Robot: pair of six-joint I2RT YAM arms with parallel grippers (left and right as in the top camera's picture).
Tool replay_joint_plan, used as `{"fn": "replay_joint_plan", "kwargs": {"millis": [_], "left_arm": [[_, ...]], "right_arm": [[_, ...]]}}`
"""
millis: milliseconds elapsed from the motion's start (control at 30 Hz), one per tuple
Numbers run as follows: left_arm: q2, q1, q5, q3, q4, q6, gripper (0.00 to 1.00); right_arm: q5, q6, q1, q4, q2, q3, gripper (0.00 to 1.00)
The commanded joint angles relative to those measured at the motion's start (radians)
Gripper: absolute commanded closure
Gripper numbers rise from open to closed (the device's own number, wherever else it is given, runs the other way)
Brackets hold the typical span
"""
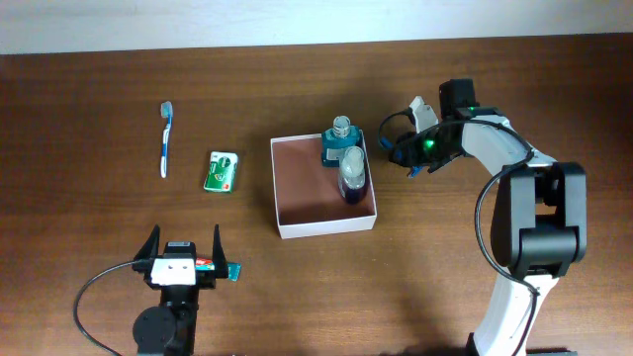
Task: Pack container
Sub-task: 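Close the right gripper on the razor handle and lift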
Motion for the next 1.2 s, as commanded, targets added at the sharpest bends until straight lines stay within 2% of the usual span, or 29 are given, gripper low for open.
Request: {"fn": "replay_joint_plan", "kwargs": {"millis": [0,100,233,400,700,867,1167], "left_arm": [[0.001,-0.004,-0.008,0.0,-0.007,0.02,0.01],[0.001,-0.004,-0.008,0.0,-0.007,0.02,0.01],[0.001,-0.004,-0.008,0.0,-0.007,0.019,0.01],[0.001,-0.004,-0.008,0.0,-0.007,0.019,0.01],[0.001,-0.004,-0.008,0.0,-0.007,0.019,0.01],[0.002,-0.004,-0.008,0.0,-0.007,0.019,0.01],[0.003,-0.004,-0.008,0.0,-0.007,0.02,0.01]], "right_arm": [[0.18,-0.077,0.006,-0.015,0.02,-0.003,0.54],[0.27,-0.128,0.005,-0.015,0.02,-0.003,0.54],[0.285,-0.19,0.005,-0.003,0.02,-0.003,0.55],[0.285,-0.19,0.006,0.016,0.02,-0.003,0.72],[0.284,-0.19,0.006,0.015,0.021,-0.004,0.73],[0.283,-0.19,0.006,0.016,0.021,-0.005,0.85],[0.192,-0.19,0.006,0.025,0.02,0.004,0.85]]}}
